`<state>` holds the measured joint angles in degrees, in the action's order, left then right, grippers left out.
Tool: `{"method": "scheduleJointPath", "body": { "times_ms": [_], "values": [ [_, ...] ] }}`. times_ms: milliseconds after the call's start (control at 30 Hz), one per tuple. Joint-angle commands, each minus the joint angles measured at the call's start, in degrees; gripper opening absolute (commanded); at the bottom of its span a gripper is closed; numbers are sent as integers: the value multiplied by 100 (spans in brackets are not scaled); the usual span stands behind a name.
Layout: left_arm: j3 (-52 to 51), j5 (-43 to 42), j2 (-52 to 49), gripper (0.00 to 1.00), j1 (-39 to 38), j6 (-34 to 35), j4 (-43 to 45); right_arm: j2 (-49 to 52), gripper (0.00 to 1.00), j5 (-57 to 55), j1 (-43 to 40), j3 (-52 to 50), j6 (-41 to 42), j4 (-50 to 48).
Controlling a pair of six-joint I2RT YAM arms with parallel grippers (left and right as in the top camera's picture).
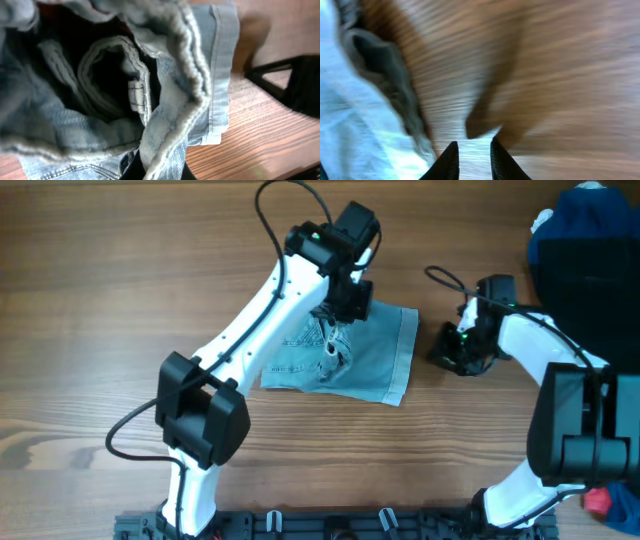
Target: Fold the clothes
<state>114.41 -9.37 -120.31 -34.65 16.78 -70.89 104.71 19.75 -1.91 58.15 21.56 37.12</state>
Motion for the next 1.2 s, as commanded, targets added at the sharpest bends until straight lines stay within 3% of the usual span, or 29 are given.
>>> {"method": "scheduleJointPath", "body": {
  "times_ms": [0, 267, 600, 700, 967, 1167],
  "values": [
    [144, -114, 245, 4, 232, 350, -4, 192, 22, 66, 452, -52, 267, -166],
    [142, -111, 247, 4, 544, 367, -208, 308, 23, -81, 927, -52, 610, -415],
    [144, -116, 258, 4, 1412, 468, -590, 396, 27, -81, 957, -52, 538, -699],
    [144, -332, 269, 4, 1456, 223, -625, 396, 28, -87, 957, -52, 540, -713],
    [144, -369, 835, 4, 584, 15, -498, 649, 28, -173, 957, -52, 540, -791],
    [142, -369, 708, 4, -87, 15, -457, 658, 33, -192, 957, 2, 494, -671]
  ]
}}
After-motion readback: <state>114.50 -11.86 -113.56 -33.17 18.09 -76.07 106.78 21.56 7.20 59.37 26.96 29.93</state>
